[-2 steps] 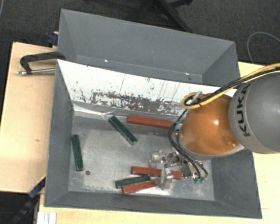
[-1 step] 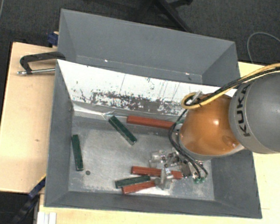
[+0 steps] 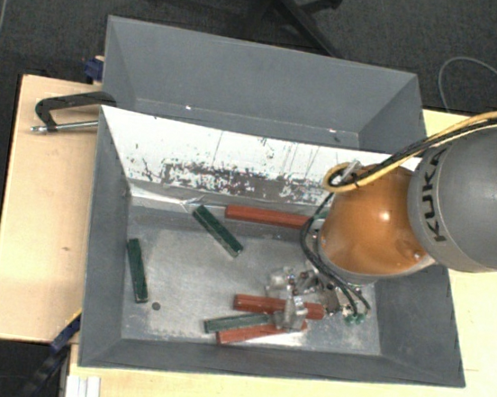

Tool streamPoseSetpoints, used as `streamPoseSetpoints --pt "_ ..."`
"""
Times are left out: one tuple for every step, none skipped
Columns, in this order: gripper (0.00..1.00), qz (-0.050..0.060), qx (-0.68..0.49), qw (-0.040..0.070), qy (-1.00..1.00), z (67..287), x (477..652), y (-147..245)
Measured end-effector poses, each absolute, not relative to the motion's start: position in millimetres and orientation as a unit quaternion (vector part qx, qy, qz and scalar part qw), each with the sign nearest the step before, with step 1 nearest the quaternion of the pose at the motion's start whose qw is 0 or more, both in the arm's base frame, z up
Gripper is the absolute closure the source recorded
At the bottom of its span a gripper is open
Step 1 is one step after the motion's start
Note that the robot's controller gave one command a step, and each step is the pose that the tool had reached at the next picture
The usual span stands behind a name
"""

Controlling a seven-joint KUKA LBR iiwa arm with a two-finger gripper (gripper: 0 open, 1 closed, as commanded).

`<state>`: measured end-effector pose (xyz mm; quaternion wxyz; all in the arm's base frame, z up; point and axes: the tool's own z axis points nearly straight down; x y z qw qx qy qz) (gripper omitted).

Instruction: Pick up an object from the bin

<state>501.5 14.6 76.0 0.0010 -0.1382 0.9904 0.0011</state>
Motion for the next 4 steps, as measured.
streamPoseSetpoints --pt "1.00 0.001 -0.139 -0.002 0.990 94.8 499.9 14.6" --pt "1.00 0.000 -0.139 0.004 0.990 109.1 502.8 14.8" --pt "1.00 0.000 -0.139 0.002 0.990 118.2 501.9 15.1" --pt "1.00 0.000 -0.139 0.001 0.990 133.4 501.5 15.3"
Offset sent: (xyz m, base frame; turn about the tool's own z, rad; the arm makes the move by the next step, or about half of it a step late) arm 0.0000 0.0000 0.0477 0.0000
